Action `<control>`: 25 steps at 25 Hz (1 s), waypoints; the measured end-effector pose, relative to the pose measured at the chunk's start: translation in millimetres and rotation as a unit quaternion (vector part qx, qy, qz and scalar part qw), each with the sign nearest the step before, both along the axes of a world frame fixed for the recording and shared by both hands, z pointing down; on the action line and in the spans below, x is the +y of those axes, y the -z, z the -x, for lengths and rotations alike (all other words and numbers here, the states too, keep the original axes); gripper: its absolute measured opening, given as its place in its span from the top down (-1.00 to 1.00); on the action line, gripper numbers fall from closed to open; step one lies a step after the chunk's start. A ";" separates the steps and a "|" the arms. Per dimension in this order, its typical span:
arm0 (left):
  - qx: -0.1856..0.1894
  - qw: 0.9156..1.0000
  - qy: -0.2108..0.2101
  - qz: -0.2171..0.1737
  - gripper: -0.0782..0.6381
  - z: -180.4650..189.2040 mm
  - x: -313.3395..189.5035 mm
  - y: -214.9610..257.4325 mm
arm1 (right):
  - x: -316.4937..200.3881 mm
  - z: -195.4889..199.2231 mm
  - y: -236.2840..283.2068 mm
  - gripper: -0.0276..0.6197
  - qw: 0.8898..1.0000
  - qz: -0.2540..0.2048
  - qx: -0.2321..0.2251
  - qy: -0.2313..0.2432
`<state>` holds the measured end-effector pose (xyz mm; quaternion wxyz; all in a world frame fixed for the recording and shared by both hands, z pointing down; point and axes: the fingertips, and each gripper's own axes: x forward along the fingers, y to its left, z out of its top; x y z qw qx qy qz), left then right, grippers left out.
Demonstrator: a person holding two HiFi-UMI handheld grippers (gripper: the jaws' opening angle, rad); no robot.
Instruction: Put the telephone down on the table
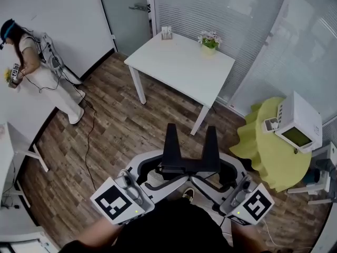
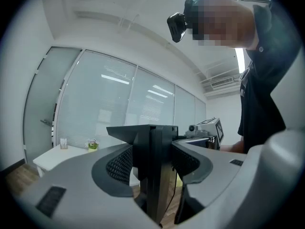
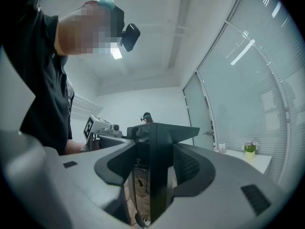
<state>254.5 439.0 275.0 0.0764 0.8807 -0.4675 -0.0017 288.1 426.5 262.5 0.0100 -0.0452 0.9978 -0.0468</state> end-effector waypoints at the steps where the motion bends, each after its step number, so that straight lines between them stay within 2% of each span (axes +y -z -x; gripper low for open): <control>1: 0.001 1.000 0.001 0.001 0.08 -1.0 -1.1 -0.5 | -1.1 -1.0 -0.6 0.14 1.000 0.002 0.002 0.001; 12: -0.005 1.000 0.012 0.002 0.08 -15.5 -17.4 3.2 | -18.5 -15.9 2.4 0.14 1.000 0.001 -0.007 0.012; 25: -0.021 0.999 0.042 -0.001 0.08 -51.8 -49.0 8.6 | -52.2 -51.6 7.1 0.15 0.999 -0.004 -0.020 0.043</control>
